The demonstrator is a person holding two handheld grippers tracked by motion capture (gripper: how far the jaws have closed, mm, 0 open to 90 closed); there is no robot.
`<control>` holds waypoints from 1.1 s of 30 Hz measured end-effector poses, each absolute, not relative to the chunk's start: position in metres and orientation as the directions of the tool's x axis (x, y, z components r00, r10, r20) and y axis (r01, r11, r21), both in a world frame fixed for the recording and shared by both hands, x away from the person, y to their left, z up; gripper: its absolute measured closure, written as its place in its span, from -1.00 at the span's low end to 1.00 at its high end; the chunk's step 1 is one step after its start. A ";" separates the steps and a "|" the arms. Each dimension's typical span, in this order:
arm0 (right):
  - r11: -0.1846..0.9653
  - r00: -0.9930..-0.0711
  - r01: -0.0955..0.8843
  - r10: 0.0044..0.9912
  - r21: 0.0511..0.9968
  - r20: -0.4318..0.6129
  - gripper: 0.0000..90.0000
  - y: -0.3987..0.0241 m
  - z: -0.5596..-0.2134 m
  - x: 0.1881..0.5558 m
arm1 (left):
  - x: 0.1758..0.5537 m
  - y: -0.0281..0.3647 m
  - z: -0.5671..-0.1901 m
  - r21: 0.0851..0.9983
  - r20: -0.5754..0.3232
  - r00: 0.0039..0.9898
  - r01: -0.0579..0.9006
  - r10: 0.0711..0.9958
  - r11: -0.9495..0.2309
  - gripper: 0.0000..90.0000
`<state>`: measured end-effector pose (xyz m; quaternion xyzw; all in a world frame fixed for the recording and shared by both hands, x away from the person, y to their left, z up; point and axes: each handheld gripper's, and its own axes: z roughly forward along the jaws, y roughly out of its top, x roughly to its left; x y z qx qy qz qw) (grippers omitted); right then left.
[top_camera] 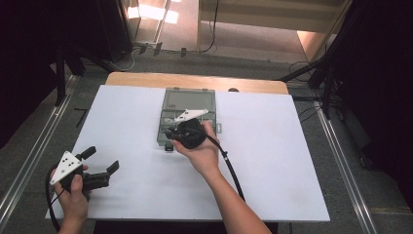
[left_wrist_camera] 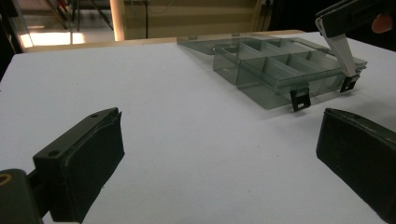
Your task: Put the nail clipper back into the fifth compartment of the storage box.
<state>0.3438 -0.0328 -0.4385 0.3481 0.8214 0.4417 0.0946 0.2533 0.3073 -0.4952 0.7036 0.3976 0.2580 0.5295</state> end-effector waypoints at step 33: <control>0.312 -0.684 0.517 0.710 0.797 0.166 0.76 -0.003 -0.450 0.385 | 0.254 0.307 -0.495 0.950 -0.064 0.552 0.289 0.831 -0.119 -0.99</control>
